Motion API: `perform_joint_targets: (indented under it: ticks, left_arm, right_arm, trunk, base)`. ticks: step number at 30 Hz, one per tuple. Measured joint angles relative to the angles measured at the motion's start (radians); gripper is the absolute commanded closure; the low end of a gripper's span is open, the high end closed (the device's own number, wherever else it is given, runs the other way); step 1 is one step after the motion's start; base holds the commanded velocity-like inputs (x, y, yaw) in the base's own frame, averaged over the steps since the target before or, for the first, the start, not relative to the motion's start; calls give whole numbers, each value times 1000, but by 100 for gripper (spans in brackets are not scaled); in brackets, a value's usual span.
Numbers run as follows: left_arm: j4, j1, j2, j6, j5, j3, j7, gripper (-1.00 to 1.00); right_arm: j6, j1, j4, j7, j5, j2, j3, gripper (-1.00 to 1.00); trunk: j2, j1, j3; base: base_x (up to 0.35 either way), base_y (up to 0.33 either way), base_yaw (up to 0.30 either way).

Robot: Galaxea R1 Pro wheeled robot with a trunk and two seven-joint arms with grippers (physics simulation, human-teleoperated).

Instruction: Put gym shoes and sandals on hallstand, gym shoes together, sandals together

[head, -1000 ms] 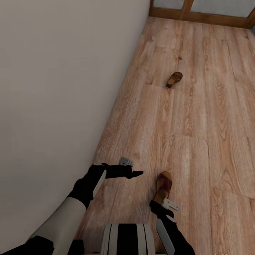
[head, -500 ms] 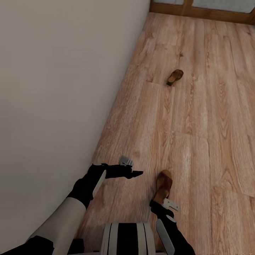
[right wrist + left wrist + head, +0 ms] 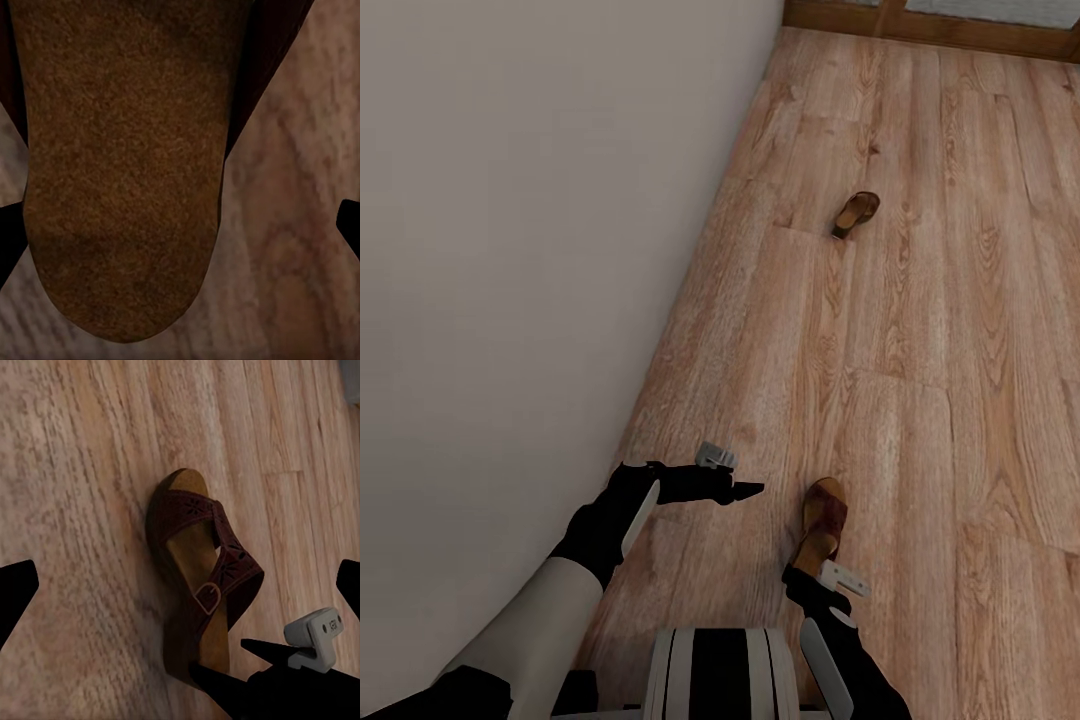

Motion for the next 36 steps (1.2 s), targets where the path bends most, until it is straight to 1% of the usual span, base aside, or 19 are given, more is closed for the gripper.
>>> perform_joint_targets:
  ticks: [25, 26, 36]
  left_arm:
    - [0, 0, 1, 0, 0, 0, 0, -100]
    - [0, 0, 1, 0, 0, 0, 0, -100]
    - [1, 0, 2, 0, -1, 0, 0, -100]
  right_arm:
    - [0, 0, -1, 0, 0, 0, -1, -100]
    - [0, 0, -1, 0, 0, 0, -1, 100]
    - [1, 0, -2, -1, 4, 0, -3, 100]
  trunk:
    - [0, 0, 0]
    - [0, 0, 0]
    - [0, 0, 0]
  base:
    - [0, 0, 0]
    - [0, 0, 0]
    - [0, 0, 0]
